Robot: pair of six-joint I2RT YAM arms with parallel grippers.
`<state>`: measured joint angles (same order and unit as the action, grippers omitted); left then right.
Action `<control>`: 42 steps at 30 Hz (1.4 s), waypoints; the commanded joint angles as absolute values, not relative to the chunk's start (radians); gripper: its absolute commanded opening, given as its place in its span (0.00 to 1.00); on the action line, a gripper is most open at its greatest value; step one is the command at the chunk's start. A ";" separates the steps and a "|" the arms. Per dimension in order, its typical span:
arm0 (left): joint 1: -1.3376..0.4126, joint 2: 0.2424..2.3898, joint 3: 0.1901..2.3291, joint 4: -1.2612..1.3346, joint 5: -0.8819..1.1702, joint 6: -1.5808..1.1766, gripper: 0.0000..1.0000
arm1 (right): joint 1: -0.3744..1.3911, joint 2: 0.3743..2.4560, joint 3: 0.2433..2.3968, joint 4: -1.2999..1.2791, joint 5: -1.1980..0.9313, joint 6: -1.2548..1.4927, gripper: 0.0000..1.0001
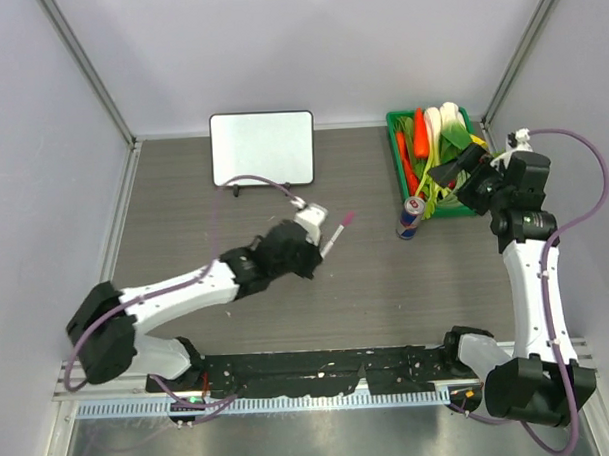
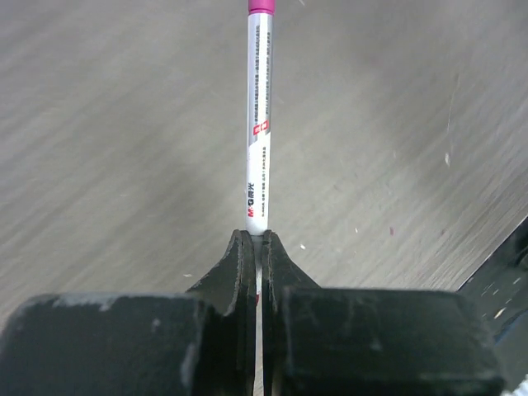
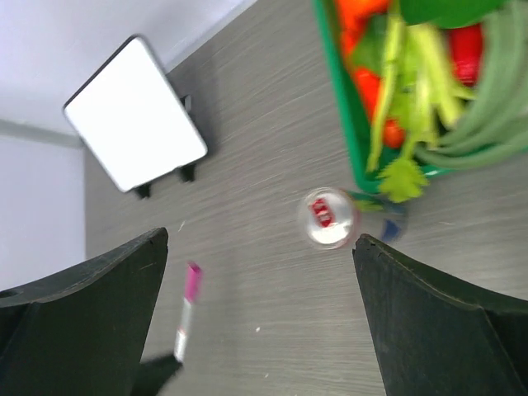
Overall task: Write a sentence on the whiteboard
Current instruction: Pass from the left arm to the right
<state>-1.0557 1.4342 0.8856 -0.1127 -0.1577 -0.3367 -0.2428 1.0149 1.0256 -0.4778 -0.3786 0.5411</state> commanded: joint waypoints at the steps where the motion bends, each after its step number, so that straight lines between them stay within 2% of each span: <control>1: -0.876 1.241 0.862 -0.182 0.050 -0.437 0.00 | -0.077 1.023 1.139 -0.385 -0.445 0.565 0.99; 7: -0.631 1.089 0.911 -0.296 0.319 -0.489 0.00 | 0.272 1.164 1.197 -0.273 -0.485 0.604 0.99; 14: -0.460 0.996 0.922 -0.249 0.609 -0.557 0.00 | 0.544 1.298 1.178 -0.085 -0.552 0.668 0.89; 18: -0.457 0.962 0.914 -0.213 0.626 -0.569 0.00 | 0.558 1.330 1.082 0.119 -0.638 0.788 0.82; 24: -0.457 0.977 0.917 -0.169 0.696 -0.611 0.00 | 0.557 1.324 1.009 0.265 -0.689 0.868 0.73; 26: -0.457 0.980 0.923 -0.170 0.695 -0.614 0.00 | 0.558 1.319 0.990 0.293 -0.701 0.891 0.64; 28: -0.457 0.976 0.920 -0.155 0.698 -0.624 0.00 | 0.558 1.322 0.977 0.313 -0.709 0.920 0.48; 39: -0.457 0.983 0.890 -0.065 0.722 -0.676 0.00 | 0.561 1.330 0.913 0.452 -0.776 1.038 0.47; 42: -0.457 0.979 0.884 -0.057 0.729 -0.681 0.00 | 0.558 1.331 0.904 0.459 -0.775 1.052 0.43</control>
<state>-0.4625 0.9852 0.8803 -0.1352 0.6884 -0.6556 0.5591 1.3441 0.9085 0.3687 -0.7471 1.0130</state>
